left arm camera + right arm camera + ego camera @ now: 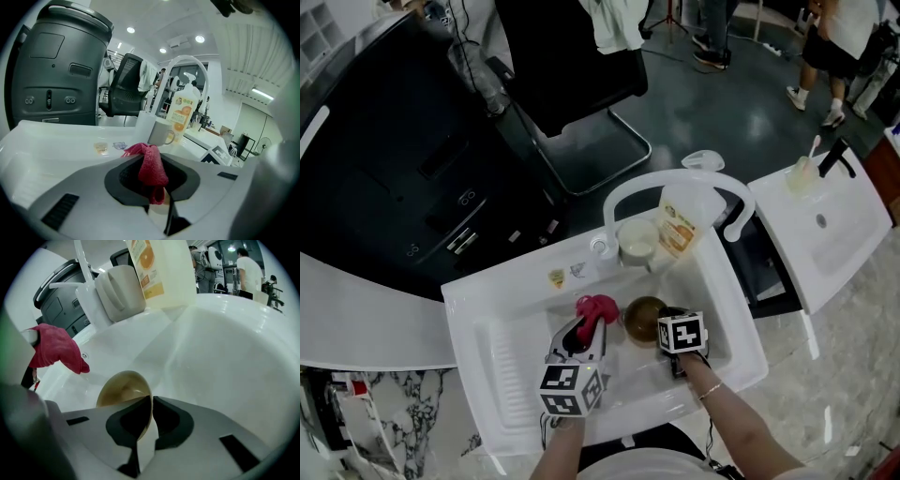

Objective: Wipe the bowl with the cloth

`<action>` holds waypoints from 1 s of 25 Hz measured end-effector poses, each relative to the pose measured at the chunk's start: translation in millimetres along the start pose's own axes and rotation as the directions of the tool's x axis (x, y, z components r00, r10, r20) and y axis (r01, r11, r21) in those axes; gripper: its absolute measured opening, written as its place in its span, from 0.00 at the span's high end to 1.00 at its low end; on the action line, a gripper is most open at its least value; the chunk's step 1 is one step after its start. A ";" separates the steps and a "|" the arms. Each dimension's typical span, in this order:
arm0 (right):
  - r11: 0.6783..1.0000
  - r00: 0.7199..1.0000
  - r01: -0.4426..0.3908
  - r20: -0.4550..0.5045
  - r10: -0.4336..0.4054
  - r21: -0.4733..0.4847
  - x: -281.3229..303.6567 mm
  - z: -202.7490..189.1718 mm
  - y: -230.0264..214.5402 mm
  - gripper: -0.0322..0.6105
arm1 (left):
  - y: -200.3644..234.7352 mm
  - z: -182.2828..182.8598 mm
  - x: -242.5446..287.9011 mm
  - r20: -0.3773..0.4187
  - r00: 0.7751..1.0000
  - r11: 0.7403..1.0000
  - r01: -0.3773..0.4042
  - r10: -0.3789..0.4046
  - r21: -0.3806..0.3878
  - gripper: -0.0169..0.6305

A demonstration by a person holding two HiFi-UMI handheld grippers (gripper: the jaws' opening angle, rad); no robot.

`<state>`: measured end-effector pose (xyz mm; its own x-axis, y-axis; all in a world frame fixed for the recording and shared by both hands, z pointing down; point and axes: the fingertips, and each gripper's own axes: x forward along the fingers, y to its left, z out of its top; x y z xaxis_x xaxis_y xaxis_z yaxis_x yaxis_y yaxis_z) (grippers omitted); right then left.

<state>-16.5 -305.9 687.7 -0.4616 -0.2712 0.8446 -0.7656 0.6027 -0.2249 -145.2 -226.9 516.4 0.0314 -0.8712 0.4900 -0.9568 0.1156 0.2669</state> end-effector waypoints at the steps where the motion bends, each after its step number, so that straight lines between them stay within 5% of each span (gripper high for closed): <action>1: 1.000 1.000 -0.005 0.017 0.005 0.004 -4.0 3.1 2.3 0.92 | -1.0 1.2 -1.9 0.005 1.000 1.000 0.005 -0.005 0.003 0.84; 13: 0.998 0.972 0.056 0.227 -0.058 0.015 -86.6 34.2 16.8 0.92 | -26.7 27.2 -33.5 0.089 0.990 0.993 0.105 -0.109 0.051 0.84; 25: 0.988 0.899 0.152 0.410 -0.153 0.034 -177.7 48.6 47.3 0.92 | -55.8 65.2 -95.7 0.210 0.942 0.962 0.240 -0.263 0.130 0.84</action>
<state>7.5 -265.7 503.3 -0.4817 -0.6439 0.5944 -0.8419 0.5283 -0.1100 -113.6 -181.0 400.5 0.2208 -0.9510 0.2166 -0.9506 -0.1601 0.2660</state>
